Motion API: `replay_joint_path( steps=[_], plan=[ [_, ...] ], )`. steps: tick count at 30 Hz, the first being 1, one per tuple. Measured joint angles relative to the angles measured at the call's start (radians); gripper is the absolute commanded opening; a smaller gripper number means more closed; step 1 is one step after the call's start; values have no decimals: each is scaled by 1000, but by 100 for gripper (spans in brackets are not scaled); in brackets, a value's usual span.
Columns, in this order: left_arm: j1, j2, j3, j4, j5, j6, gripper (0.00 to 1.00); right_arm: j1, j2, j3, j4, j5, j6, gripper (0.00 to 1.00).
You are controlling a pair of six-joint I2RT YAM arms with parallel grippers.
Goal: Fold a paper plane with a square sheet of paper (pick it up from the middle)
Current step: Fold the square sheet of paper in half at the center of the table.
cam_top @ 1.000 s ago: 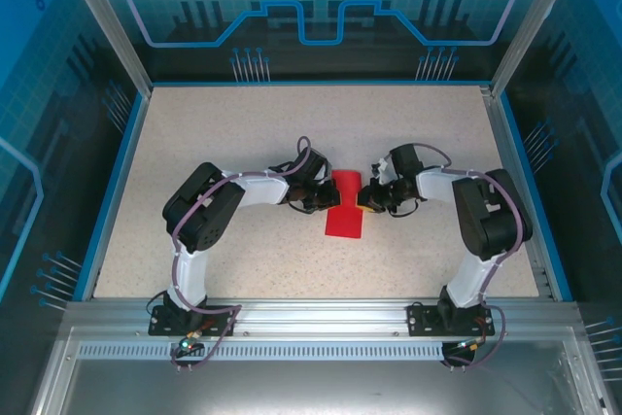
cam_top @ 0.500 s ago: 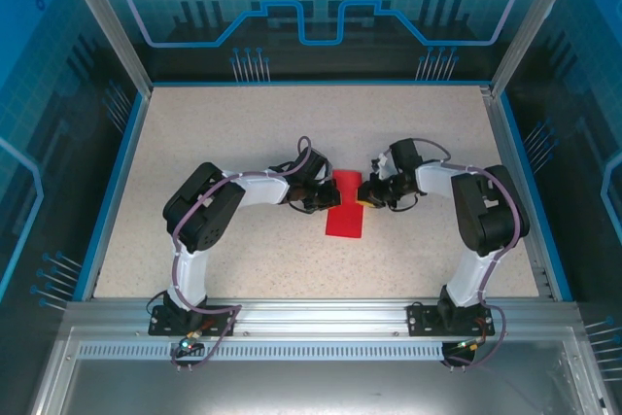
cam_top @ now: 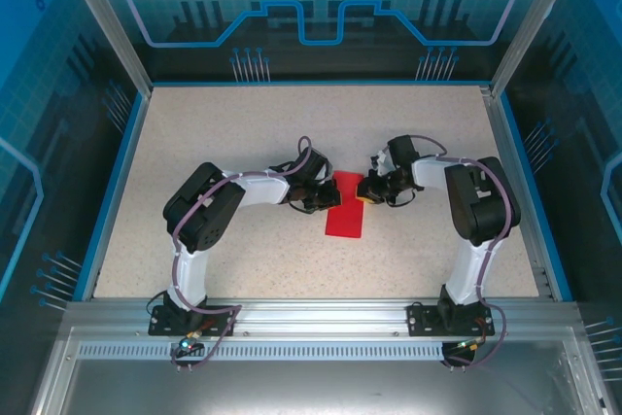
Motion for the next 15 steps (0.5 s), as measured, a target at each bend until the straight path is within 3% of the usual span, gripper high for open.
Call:
replay_joint_path(
  steps=[15],
  plan=[
    [0, 0, 0, 0, 0, 1, 0, -24, 2, 97, -19, -18, 0, 11]
  ],
)
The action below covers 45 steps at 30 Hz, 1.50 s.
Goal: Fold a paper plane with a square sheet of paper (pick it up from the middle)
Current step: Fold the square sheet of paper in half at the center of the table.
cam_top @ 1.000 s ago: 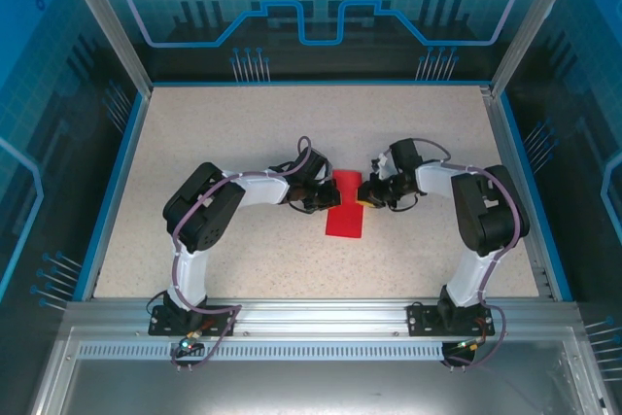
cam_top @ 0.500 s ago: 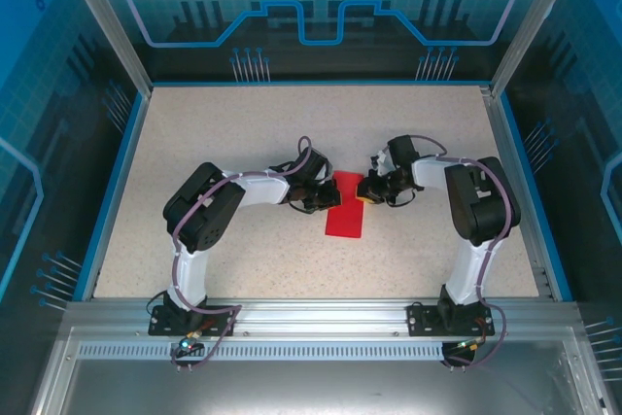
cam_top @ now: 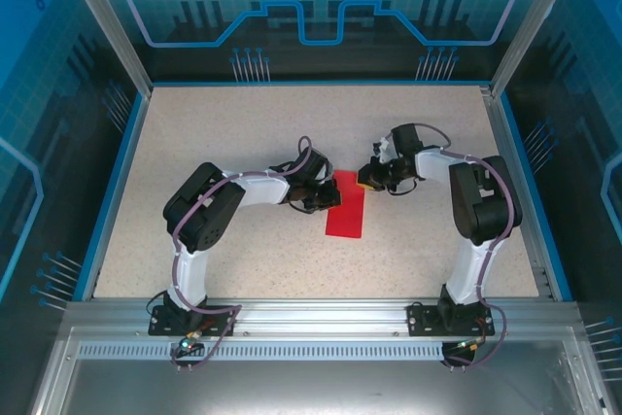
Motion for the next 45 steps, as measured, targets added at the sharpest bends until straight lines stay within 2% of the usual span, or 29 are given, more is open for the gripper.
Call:
replay_joint_path(
  steps=[9, 18, 26, 45],
  plan=[
    [0, 0, 0, 0, 0, 0, 0, -1, 68, 13, -18, 30, -4, 10],
    [0, 1, 4, -6, 0, 1, 0, -5, 68, 25, -36, 22, -3, 11],
    [-1, 2, 10, -15, -2, 16, 0, -20, 68, 118, -75, 12, -10, 11],
    [-1, 3, 14, -22, -3, 19, 0, -27, 120, 142, -130, 52, -18, 12]
  ],
)
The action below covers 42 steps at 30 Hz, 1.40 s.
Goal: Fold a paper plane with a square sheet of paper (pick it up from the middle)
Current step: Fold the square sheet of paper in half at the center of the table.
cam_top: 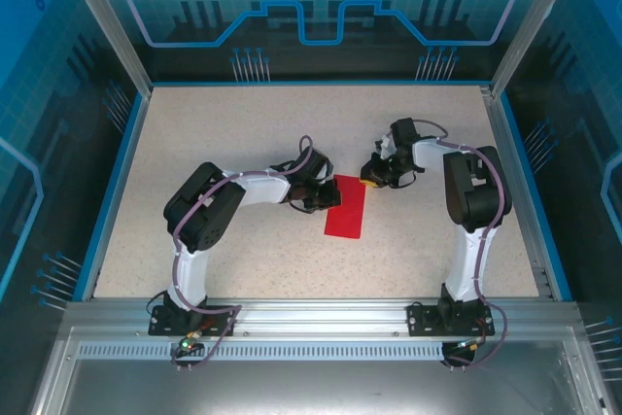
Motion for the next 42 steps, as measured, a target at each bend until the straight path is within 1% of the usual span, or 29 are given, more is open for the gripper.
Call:
replay_joint_path(
  steps=[6, 13, 17, 26, 32, 42],
  plan=[
    [0, 0, 0, 0, 0, 0, 0, -18, -2, 39, -6, -23, 0, 12],
    [0, 0, 0, 0, 0, 0, 0, -22, 17, 42, -3, -34, 0, 12],
    [0, 0, 0, 0, 0, 0, 0, -22, 44, 42, -11, -18, 0, 12],
    [0, 0, 0, 0, 0, 0, 0, -15, 44, 61, -43, 7, -9, 12],
    [0, 0, 0, 0, -1, 0, 0, -15, 44, 61, -32, -42, -6, 12],
    [0, 0, -3, 4, 0, 0, 0, -17, 67, 69, -32, -45, -6, 10]
  ],
)
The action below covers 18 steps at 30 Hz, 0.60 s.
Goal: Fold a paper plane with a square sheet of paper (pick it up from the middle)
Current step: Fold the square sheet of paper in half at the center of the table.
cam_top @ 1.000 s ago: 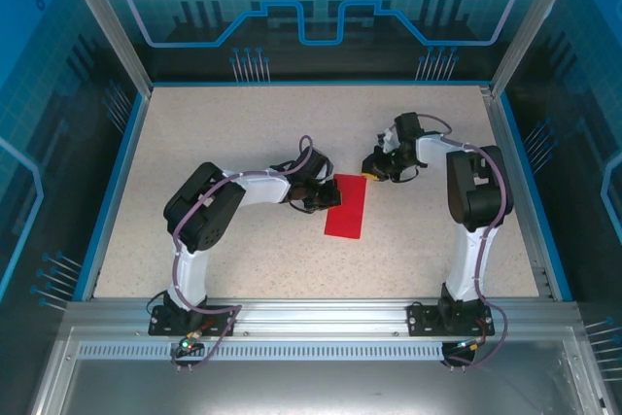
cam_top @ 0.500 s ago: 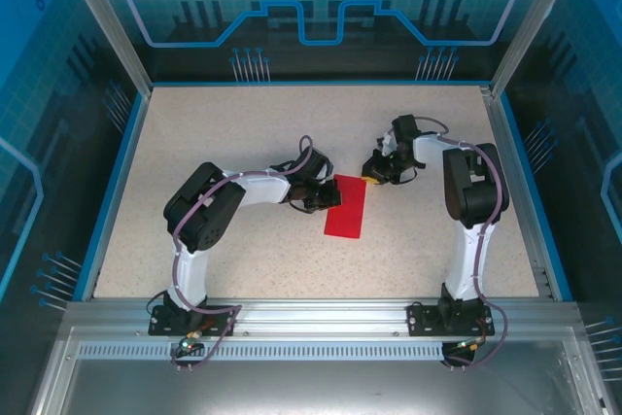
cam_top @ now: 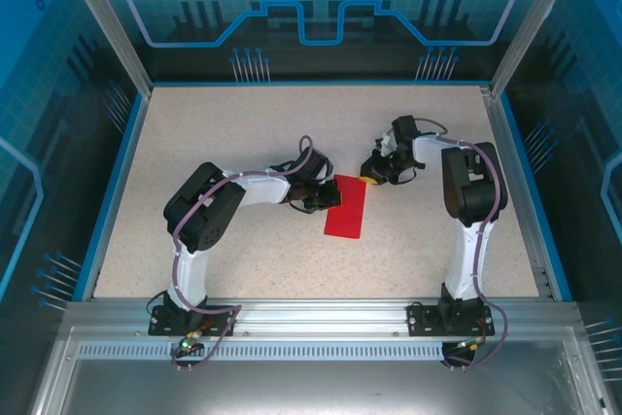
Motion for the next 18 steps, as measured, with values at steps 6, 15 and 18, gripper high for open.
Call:
replay_joint_path(
  steps=[6, 15, 18],
  plan=[
    [0, 0, -2, 3, 0, 0, 0, 1, -1, 2, -2, 0, 0, 11],
    [0, 0, -3, 4, 0, 0, 0, 1, -90, -10, 0, -38, 3, 13],
    [0, 0, -3, 4, 0, 0, 0, 5, -104, -11, 4, -45, 3, 13]
  ],
)
